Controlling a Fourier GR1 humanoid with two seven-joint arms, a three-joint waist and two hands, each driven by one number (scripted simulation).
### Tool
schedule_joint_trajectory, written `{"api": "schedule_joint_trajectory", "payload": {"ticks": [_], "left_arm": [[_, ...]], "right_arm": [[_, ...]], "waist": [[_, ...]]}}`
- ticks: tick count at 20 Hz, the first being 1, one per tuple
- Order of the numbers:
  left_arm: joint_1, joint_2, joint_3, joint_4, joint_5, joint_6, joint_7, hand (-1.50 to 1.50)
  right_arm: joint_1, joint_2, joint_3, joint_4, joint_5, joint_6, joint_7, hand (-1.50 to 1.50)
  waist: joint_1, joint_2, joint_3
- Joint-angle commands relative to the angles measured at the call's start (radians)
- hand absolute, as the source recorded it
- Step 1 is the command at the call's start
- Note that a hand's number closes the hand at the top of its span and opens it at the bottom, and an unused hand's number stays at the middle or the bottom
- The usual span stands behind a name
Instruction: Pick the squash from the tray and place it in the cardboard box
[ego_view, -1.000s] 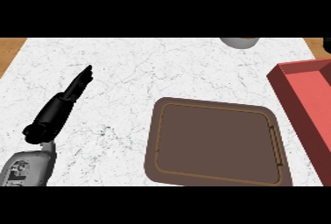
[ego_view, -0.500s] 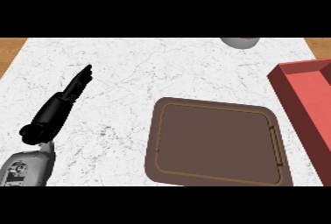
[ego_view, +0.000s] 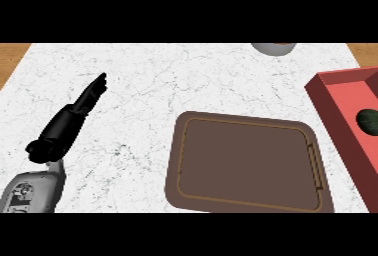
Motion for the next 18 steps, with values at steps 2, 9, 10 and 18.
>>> {"api": "schedule_joint_trajectory", "payload": {"ticks": [2,9,10,18], "left_arm": [[0.021,-0.008,-0.012,-0.006,-0.01,0.0,-0.027,0.0],[0.013,0.022,0.029,0.017,0.009,-0.01,-0.014,0.0],[0.006,0.004,0.016,0.02,-0.001,0.005,-0.017,0.0],[0.022,-0.023,-0.013,-0.032,-0.015,0.014,0.007,0.0]], "right_arm": [[0.029,-0.011,-0.053,-0.048,-0.094,-0.043,-0.152,-1.5],[-0.111,0.109,-0.414,-0.098,-0.389,-0.312,-0.161,-1.5],[-0.092,0.137,-0.459,-0.088,-0.421,-0.351,-0.173,-1.5],[0.046,0.039,-0.623,-0.024,-0.562,-0.394,-0.285,-1.5]], "waist": [[-0.002,-0.001,0.0],[-0.022,-0.006,0.002],[-0.027,-0.003,0.003],[-0.005,0.0,0.001]]}}
